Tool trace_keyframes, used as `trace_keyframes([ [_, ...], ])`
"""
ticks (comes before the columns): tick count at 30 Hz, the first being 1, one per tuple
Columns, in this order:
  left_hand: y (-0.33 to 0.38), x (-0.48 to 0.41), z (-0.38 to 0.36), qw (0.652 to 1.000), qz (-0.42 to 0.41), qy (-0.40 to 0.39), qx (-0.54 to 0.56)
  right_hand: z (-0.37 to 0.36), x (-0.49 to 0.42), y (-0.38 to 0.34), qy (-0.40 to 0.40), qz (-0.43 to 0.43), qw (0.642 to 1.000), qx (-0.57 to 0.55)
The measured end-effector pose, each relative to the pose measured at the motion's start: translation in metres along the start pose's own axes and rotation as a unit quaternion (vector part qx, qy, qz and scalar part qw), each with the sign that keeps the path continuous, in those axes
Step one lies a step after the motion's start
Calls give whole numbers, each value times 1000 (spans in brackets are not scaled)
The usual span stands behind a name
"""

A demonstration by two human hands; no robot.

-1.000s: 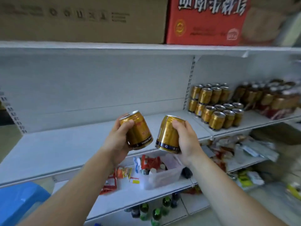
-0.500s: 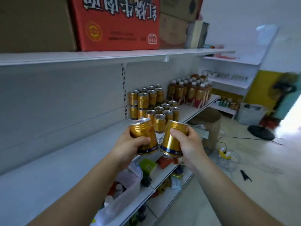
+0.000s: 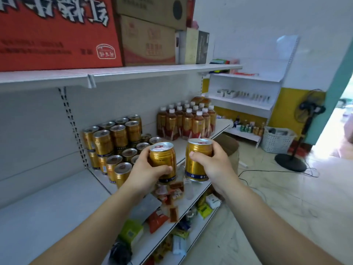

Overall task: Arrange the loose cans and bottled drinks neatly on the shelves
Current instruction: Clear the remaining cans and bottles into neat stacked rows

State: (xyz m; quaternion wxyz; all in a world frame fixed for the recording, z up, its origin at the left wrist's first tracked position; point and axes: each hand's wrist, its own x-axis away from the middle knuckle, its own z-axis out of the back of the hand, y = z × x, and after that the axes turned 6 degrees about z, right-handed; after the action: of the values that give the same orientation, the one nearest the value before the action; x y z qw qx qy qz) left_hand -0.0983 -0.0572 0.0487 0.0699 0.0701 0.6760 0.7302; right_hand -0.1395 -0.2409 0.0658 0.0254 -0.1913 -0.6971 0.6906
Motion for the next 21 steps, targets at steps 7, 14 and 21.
trace_keyframes([
  [7, -4, -69, -7, 996, 20, 78, -47, 2, -98, 31, -70, -9, 997, 13],
  [14, -17, -151, 9, 985, 12, 166, -42, -38, -188, 73, -127, 3, 992, 15],
  [21, -31, -192, 34, 969, 56, 233, -50, -82, -268, 100, -203, 15, 978, 42],
])
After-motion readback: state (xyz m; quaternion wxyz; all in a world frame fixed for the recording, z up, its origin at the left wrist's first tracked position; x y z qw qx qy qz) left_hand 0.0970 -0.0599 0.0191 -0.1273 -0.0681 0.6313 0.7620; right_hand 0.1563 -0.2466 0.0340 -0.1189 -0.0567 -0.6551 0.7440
